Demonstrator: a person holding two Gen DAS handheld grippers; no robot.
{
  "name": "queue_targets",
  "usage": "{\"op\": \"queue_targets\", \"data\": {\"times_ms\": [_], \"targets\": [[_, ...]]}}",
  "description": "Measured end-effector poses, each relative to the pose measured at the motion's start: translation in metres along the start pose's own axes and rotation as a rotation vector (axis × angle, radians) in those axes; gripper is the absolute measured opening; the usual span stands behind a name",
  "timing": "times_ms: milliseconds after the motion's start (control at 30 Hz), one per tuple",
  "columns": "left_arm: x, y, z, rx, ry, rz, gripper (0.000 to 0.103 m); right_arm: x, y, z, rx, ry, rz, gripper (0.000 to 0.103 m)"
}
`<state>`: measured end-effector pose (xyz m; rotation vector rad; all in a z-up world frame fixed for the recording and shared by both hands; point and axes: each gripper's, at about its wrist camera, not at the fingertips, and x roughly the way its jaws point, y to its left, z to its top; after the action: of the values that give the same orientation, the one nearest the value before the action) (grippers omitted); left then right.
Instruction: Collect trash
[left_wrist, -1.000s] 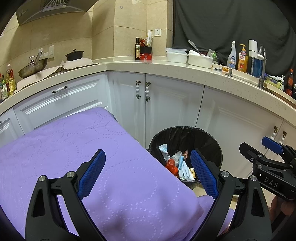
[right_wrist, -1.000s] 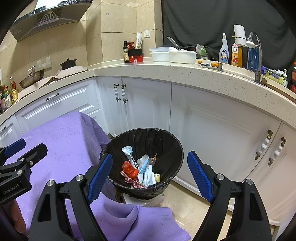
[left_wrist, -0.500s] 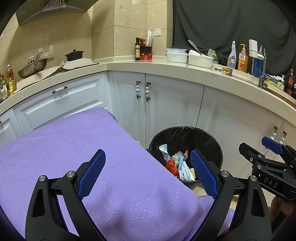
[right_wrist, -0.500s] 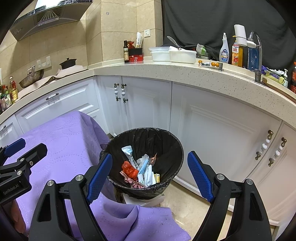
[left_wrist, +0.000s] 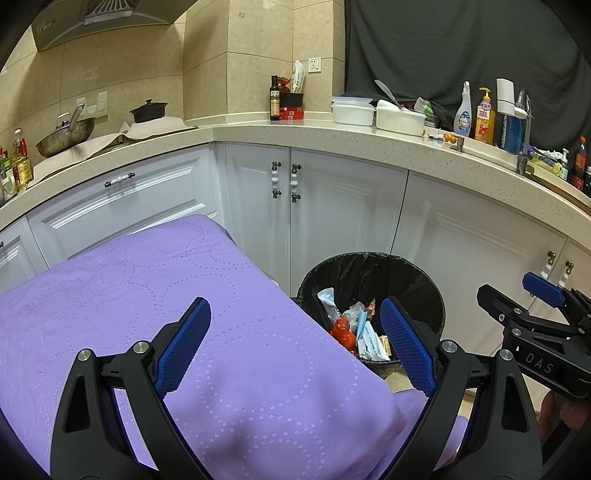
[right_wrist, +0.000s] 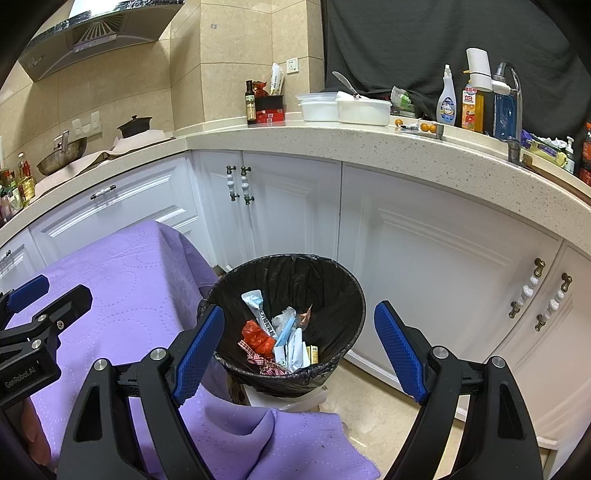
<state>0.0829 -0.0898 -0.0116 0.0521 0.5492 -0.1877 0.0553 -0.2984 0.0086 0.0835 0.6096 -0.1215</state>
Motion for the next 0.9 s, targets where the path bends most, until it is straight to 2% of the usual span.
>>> {"op": "queue_targets", "data": {"times_ms": [900], "targets": [[-0.0039, -0.0012, 0.0019, 0.002, -0.023, -0.004, 0.092, 0.0004, -0.0017, -0.0019, -0.001, 0.001, -0.001, 0.082]]}}
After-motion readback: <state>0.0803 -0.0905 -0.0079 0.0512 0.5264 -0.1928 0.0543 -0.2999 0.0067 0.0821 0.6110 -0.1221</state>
